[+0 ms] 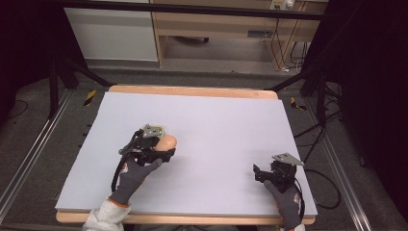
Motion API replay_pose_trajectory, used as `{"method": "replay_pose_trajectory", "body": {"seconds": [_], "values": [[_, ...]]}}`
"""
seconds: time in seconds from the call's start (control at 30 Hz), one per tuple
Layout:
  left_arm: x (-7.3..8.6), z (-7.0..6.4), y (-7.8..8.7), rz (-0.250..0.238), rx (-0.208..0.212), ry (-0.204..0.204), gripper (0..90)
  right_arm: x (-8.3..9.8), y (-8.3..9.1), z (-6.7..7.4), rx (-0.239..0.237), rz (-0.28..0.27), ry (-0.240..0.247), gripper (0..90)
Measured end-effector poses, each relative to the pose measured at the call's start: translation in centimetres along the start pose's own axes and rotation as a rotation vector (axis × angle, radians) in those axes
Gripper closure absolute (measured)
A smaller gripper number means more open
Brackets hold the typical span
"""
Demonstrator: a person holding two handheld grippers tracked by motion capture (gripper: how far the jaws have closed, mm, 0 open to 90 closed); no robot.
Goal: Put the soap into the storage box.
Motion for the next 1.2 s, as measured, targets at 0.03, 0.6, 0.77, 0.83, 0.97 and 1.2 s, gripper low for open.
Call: {"method": "replay_pose_trajectory", "body": {"seconds": [0.03,0.6,0.77,0.83,0.97,1.2], "values": [[0.0,0.1,0.0,0.000,-0.003,0.001,31.7,0.0,0.0,0.0,0.002,0.002,0.002,5.6],[-0.4,2.7,0.6,-0.014,-0.046,0.045,31.8,0.0,-0.1,0.3,0.005,0.004,0.010,5.6],[-0.5,3.6,0.8,-0.016,-0.062,0.065,31.9,0.0,-0.2,0.3,0.005,0.008,0.008,5.6],[-0.5,3.8,0.8,-0.017,-0.065,0.070,31.8,0.0,-0.2,0.3,0.005,0.008,0.009,5.6],[-0.4,4.5,0.7,-0.014,-0.081,0.076,31.9,0.0,-0.2,0.4,0.005,0.008,0.009,5.6],[-0.3,5.3,0.1,0.003,-0.090,0.085,31.9,-0.1,-0.2,0.4,0.006,0.007,0.011,5.6]]}}
Point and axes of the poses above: each handheld gripper's, and its own axes: y roughly backward along the jaws, x roughly out of its underside, z roughly to its left, the point moved 1 cm from there along -y, roughly forward along the jaws, and after that the axes turned 14 degrees about x, right-handed, at the moved point
